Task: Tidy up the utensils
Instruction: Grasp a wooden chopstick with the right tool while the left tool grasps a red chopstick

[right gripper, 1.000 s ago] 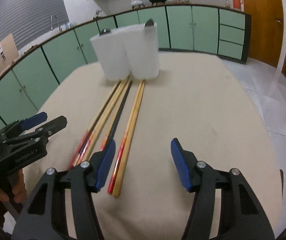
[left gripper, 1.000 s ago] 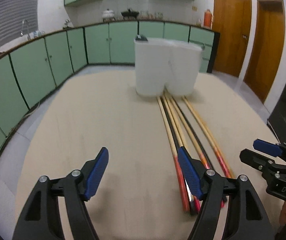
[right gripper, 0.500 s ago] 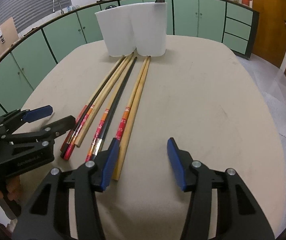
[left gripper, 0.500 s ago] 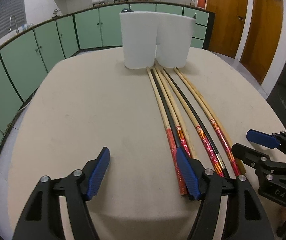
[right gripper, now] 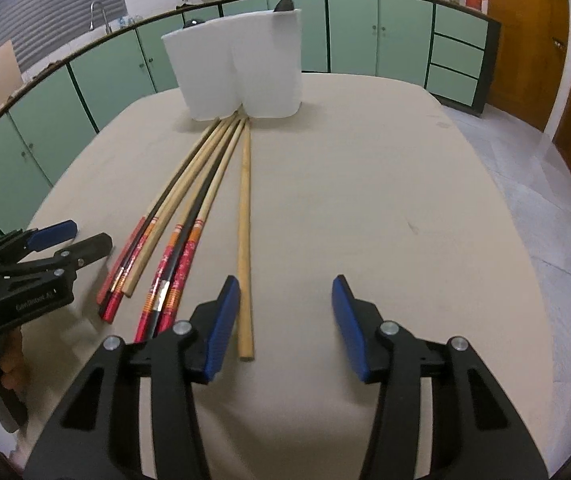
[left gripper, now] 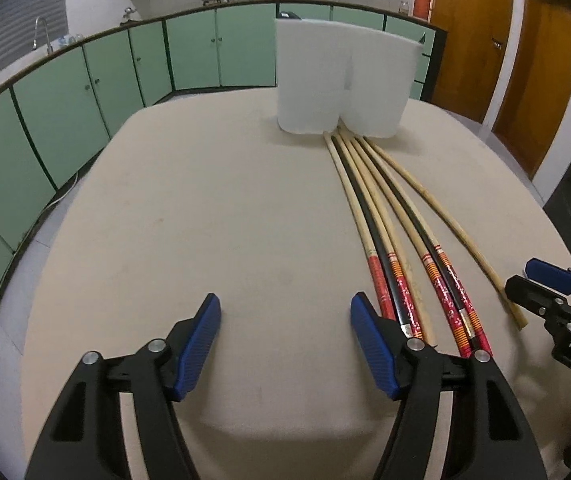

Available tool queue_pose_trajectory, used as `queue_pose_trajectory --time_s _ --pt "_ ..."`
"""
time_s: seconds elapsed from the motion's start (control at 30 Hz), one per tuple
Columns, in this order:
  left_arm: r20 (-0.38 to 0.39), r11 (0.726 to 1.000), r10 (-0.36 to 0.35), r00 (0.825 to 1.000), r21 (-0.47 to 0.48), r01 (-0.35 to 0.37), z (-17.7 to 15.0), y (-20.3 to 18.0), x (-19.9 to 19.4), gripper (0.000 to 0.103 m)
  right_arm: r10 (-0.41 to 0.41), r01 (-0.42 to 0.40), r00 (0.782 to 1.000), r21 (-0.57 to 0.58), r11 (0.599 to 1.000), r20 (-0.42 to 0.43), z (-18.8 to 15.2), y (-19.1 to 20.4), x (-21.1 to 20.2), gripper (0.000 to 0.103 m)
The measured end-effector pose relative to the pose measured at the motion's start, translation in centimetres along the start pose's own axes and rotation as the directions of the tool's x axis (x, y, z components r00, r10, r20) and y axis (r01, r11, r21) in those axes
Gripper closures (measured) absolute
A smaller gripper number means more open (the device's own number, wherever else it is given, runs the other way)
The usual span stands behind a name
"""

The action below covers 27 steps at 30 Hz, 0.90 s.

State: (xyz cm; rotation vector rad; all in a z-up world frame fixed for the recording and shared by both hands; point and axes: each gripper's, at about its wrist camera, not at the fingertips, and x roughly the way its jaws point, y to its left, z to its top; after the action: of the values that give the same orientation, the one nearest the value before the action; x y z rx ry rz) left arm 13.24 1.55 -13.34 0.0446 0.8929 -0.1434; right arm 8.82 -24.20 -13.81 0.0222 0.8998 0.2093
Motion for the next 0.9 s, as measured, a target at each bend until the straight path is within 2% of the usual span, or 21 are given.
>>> queue_pose_trajectory --time_s 0.27,0.63,0.9 --pt "0.023 1.000 -0.014 1.000 -0.024 0.015 -0.6 -0.3 -1.5 0.036 0.062 -0.062 0.998 -0.020 0.998 -0.007 -1.5 0.8 -1.0 0.066" --pt "0.031 0.999 -0.021 0.999 -0.047 0.022 -1.0 -0.8 -2.0 0.036 0.041 -0.041 0.999 -0.034 0.999 -0.001 -1.9 1.3 -0.3 0.087" --pt "0.060 0.999 -0.017 0.998 -0.030 0.018 -1.5 -1.4 -2.5 0.036 0.038 -0.038 0.999 0.013 0.999 0.028 -1.9 1.1 -0.4 0.087"
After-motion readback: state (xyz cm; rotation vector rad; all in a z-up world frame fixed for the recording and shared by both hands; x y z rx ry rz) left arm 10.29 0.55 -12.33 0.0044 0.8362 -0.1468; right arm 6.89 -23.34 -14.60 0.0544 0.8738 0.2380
